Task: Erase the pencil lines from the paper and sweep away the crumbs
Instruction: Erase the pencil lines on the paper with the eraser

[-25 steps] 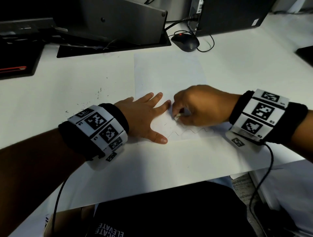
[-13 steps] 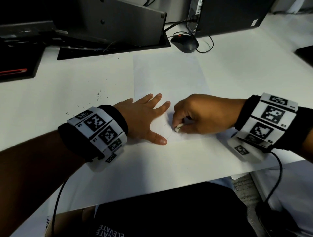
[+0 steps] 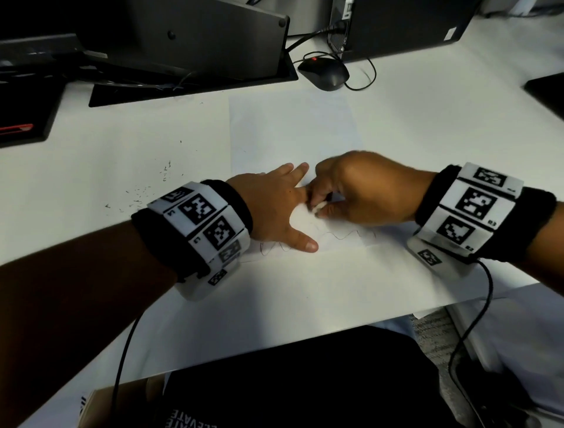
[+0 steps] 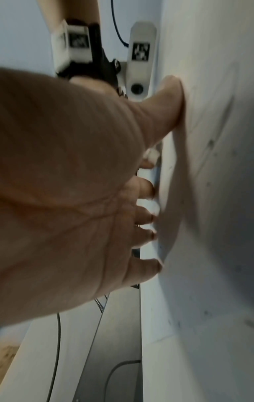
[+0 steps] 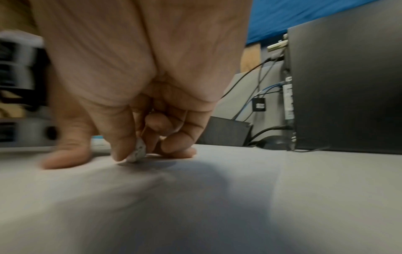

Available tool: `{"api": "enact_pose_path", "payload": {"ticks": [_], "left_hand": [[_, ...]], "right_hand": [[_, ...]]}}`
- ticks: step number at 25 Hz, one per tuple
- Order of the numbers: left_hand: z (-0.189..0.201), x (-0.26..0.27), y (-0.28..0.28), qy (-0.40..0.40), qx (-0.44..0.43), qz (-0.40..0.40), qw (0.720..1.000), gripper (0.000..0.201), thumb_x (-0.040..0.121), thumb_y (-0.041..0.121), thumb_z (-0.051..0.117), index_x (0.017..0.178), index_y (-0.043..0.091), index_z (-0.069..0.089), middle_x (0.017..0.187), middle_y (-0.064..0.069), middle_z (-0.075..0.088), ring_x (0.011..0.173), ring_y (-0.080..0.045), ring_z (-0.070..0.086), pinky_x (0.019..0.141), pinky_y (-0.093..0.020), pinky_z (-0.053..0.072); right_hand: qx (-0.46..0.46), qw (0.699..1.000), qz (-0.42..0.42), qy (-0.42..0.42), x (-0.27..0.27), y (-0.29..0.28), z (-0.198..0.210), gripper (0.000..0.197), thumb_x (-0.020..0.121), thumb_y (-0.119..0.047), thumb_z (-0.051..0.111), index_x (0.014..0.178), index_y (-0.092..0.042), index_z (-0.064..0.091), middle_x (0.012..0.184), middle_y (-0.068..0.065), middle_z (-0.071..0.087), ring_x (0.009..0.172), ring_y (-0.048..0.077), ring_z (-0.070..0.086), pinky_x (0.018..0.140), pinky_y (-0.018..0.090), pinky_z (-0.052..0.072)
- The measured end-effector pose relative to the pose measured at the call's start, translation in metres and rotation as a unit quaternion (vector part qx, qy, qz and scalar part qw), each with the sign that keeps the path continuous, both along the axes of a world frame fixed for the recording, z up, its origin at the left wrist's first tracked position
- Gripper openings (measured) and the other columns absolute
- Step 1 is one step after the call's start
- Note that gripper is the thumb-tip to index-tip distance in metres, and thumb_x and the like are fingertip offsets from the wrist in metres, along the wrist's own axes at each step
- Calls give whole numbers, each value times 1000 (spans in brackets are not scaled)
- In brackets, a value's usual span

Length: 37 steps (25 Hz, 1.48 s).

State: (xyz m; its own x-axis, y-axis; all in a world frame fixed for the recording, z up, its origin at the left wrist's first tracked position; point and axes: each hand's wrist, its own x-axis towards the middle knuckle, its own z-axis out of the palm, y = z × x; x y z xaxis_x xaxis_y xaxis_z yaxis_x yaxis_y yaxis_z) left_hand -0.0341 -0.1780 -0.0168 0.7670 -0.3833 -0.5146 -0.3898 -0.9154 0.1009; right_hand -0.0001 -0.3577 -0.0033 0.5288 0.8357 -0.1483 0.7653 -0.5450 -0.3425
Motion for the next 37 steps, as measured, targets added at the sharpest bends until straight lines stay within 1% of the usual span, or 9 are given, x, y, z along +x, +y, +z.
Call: {"api": "enact_pose_path", "payload": {"ticks": [3,6,10,14,18,21,25,29,37], "left_hand": [[-2,1,3,2,-15,-3,1000,84,76,78,52,148,38,37,166,1,-14,152,-17,-12,121,-48,17],[-2,0,2,9,-4,0,1000,97,77,78,52,156,34,18,165,4,-16,152,-15,-12,122,-47,17],[2,-2,1,15,-6,17,1000,90,77,77,55,153,37,26,164,3,-20,151,-13,-14,121,-47,17],[3,-3,0,22,2,11,1000,98,77,78,53,157,37,13,164,2,-21,151,-14,-15,121,-45,14],[5,-4,0,21,-5,20,1000,94,79,75,56,156,37,18,164,2,-21,151,-14,-16,120,-44,13],[5,-4,0,22,-7,19,1000,96,79,76,55,156,39,12,164,2,-21,151,-15,-15,120,-45,14],[6,-4,1,22,-11,20,999,94,79,75,55,156,36,17,164,2,-20,151,-14,-15,120,-44,13],[6,-3,1,23,-4,22,999,96,78,76,54,157,36,16,164,2,-21,151,-14,-16,120,-44,13],[2,-2,2,22,-6,16,1000,104,77,77,53,158,38,1,164,-1,-21,152,-17,-16,121,-46,11]], "right_hand": [[-12,999,50,10,-8,3,1,13,87,-27,66,98,-27,73,100,-14,65,83,6,56,72,24,43],[2,1000,11,-5,2,-1,2,13,87,-27,66,98,-25,73,97,-11,64,85,13,60,71,27,44],[-1,997,41,68,-5,0,0,9,85,-25,68,93,-26,73,94,-12,68,83,8,62,74,27,49],[6,1000,3,6,2,-2,2,14,86,-24,66,98,-26,73,95,-12,66,85,12,61,70,25,43],[-14,997,47,64,-6,-3,4,12,85,-26,66,96,-26,72,98,-12,67,85,9,62,74,27,48],[-13,1000,18,-15,-1,-5,4,16,86,-26,64,100,-27,72,99,-12,63,87,13,61,72,27,45],[-8,998,50,49,-11,-3,3,13,85,-25,67,96,-25,73,100,-12,67,84,7,60,75,26,48],[-10,999,24,25,-6,-4,3,13,85,-27,66,96,-28,72,101,-13,68,86,8,62,76,29,51],[-11,999,15,42,-6,-8,5,12,81,-22,68,92,-23,73,91,-13,65,79,8,59,71,26,48]]}}
